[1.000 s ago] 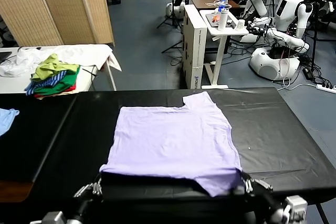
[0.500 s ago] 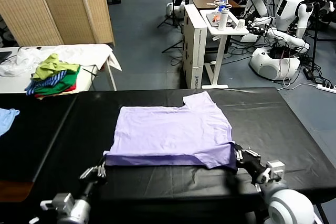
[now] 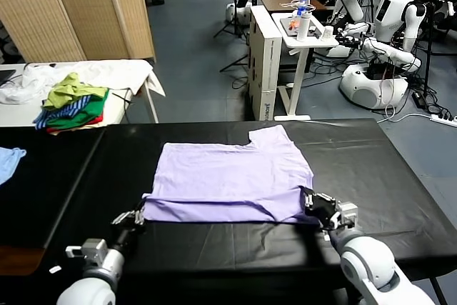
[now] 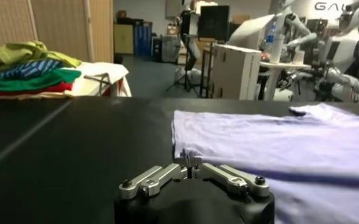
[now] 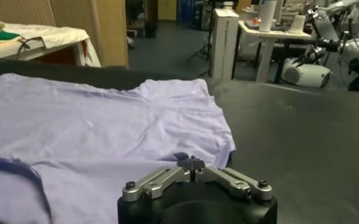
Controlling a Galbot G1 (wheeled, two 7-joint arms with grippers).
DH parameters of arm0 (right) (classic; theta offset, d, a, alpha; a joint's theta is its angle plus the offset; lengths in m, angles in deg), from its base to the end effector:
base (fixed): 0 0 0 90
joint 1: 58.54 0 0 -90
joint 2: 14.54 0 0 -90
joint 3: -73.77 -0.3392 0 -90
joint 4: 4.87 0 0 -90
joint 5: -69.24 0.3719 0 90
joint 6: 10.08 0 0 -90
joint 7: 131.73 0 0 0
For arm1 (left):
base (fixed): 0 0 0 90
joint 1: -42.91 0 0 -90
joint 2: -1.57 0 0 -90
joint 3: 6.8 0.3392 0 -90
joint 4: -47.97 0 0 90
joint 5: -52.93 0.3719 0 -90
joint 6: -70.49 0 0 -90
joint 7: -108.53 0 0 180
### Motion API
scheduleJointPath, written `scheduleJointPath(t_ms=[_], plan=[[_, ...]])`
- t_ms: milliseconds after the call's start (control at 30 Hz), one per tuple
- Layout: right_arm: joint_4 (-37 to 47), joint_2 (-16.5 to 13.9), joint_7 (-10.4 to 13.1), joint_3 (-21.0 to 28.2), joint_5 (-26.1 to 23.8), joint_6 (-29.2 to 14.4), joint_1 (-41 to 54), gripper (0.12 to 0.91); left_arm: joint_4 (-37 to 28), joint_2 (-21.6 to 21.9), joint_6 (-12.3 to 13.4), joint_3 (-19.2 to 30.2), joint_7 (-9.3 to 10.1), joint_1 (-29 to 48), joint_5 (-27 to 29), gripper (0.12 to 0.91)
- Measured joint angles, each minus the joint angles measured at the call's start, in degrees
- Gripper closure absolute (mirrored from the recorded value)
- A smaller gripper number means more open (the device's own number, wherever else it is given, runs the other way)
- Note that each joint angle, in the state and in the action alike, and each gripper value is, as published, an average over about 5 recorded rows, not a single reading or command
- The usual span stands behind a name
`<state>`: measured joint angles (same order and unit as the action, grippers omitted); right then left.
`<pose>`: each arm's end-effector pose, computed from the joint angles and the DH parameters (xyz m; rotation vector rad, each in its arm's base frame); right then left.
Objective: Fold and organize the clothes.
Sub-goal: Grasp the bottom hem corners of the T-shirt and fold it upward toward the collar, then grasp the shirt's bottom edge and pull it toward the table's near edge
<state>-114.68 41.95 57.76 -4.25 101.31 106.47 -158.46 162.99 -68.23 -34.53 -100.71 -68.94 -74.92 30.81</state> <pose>0.2996 -0.0571 -0.2735 0.2713 -2.6812 0.1070 0.2213 0.0844 -0.3009 -0.0687 -2.8242 0.0306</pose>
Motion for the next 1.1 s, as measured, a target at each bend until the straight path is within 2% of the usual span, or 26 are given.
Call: scheduleJointPath(t_ms=[67,133,233,300,433,533,600,700,933,1100], plan=[[-0.4,-0.3,-0.8,-0.4,0.4,0.7,-0.3,0.872,-0.5,0.3,-0.1,0.2,0.00,0.5,0.0,0.885],[-1.2,-0.7,-1.8,-1.0,0.9,1.5,-0.9,0.808,-1.0,0.4,-0.1,0.4,-0.04,0.9,0.0,0.885],[-3.0,-1.3,-3.0,-2.4,1.3,2.4,-2.2,0.633,-1.4,0.5,-0.5,0.6,-0.06,1.1,0.1,0.871],[-4.7,-1.7,-3.6,-3.7,1.3,2.7,-3.6,0.500,-1.4,0.2,-0.8,0.5,0.05,1.1,0.1,0.809],[-8.3,-2.4,-4.7,-7.3,1.1,2.9,-7.5,0.258,-0.1,-0.6,-1.4,-0.1,0.32,0.1,0.0,0.576],[-10.7,-2.5,-5.7,-10.1,0.7,2.6,-11.1,0.146,1.3,-1.0,-1.6,-0.8,0.38,-1.2,0.0,0.386],[-11.9,-2.5,-6.5,-11.9,0.3,2.2,-13.8,0.126,2.3,-1.3,-1.6,-1.3,0.38,-2.2,0.1,0.259],[-12.7,-2.3,-7.5,-14.3,-0.3,1.6,-17.6,0.120,3.5,-1.8,-1.7,-1.7,0.33,-3.9,0.1,0.149],[-12.3,-2.0,-8.0,-15.7,-1.1,1.0,-21.3,0.146,4.6,-3.3,-1.8,-1.5,0.12,-6.5,-0.4,0.124],[-11.4,-1.9,-8.1,-14.7,-2.0,1.0,-21.1,0.291,4.0,-3.4,-1.9,-1.5,0.03,-6.5,-1.0,0.127]])
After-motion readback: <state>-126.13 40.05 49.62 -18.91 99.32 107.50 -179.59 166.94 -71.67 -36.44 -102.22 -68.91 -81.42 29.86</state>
